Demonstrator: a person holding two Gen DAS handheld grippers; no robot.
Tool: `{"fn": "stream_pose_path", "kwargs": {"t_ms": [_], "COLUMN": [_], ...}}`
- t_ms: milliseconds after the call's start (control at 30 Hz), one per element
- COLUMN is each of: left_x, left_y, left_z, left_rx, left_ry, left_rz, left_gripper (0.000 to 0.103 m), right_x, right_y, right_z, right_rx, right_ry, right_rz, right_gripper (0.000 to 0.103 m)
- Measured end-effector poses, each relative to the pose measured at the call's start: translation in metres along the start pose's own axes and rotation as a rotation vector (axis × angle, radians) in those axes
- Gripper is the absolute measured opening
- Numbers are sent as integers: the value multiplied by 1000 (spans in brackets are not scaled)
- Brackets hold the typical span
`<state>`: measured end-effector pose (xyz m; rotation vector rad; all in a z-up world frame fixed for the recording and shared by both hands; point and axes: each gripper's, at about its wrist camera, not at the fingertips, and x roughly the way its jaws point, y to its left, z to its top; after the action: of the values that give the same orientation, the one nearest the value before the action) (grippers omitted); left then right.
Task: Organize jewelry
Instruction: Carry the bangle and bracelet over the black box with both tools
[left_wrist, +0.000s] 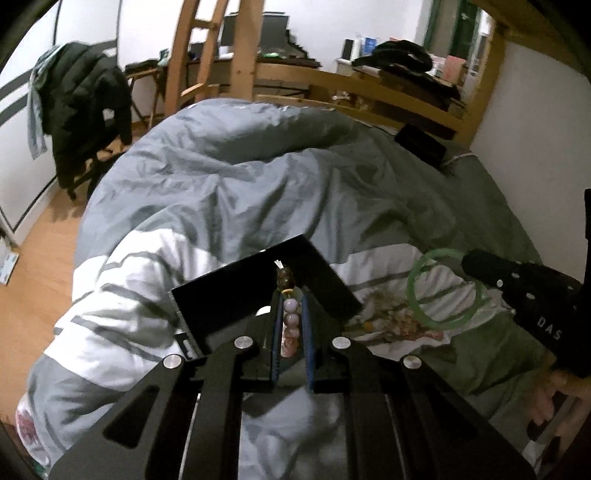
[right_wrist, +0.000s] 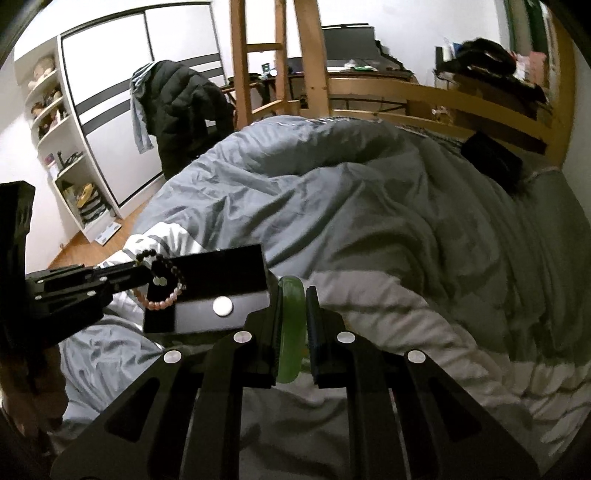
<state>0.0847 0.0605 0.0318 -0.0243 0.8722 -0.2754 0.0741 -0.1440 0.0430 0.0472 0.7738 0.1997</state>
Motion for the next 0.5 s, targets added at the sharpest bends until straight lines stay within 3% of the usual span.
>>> {"fn": "stream_pose_path", "kwargs": {"t_ms": [500], "left_x": [24], "left_y": [35], "left_z": [-2], "left_rx": [-82], "left_ry": [92], "left_rz": [27], "left_gripper": [10], "right_x": [60], "right_y": [59], "right_z": [25], "right_rx": [-81], "right_ry": [79], "right_rz": [22], "right_gripper": [13]}}
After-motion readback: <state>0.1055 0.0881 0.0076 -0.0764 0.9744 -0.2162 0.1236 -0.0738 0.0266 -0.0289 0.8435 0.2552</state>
